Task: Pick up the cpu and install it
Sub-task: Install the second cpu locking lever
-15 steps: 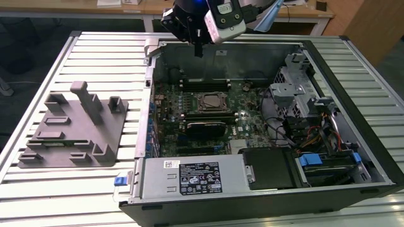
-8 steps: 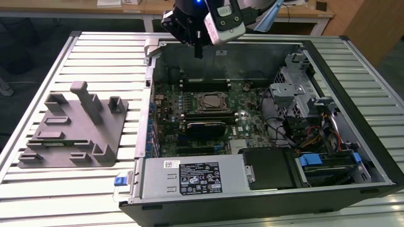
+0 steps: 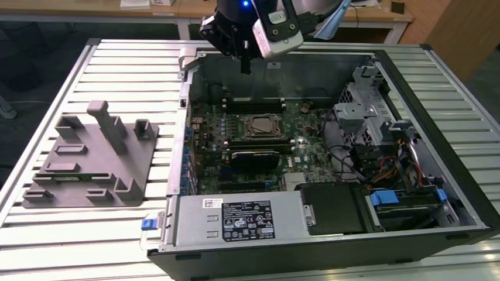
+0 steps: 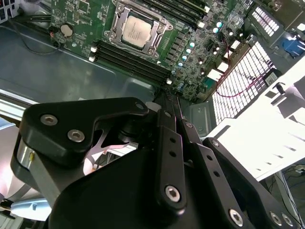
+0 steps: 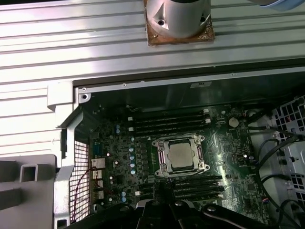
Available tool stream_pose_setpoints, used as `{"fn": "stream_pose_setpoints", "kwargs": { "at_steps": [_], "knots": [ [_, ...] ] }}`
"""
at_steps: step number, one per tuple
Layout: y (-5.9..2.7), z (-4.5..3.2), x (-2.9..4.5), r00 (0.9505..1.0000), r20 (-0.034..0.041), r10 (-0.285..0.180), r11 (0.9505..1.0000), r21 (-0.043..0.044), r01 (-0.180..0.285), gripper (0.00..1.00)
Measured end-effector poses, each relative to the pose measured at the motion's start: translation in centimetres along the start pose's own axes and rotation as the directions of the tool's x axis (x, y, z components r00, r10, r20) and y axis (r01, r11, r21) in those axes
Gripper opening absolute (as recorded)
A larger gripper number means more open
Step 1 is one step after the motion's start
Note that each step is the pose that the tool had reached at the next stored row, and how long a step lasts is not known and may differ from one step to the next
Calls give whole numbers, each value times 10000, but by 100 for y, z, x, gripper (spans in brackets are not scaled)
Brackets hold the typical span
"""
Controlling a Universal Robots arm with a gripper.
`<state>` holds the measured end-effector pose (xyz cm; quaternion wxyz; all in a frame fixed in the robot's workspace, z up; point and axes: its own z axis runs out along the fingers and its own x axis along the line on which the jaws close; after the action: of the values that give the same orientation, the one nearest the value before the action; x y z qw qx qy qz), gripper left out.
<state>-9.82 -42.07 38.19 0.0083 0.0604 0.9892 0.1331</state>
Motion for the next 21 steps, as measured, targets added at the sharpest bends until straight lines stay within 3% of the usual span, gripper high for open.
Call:
{"fn": "stream_pose_setpoints", "kwargs": {
  "at_steps": [21],
  "knots": [
    [-21, 76, 0, 10000, 0, 0, 10000, 0, 0, 11]
  ]
}}
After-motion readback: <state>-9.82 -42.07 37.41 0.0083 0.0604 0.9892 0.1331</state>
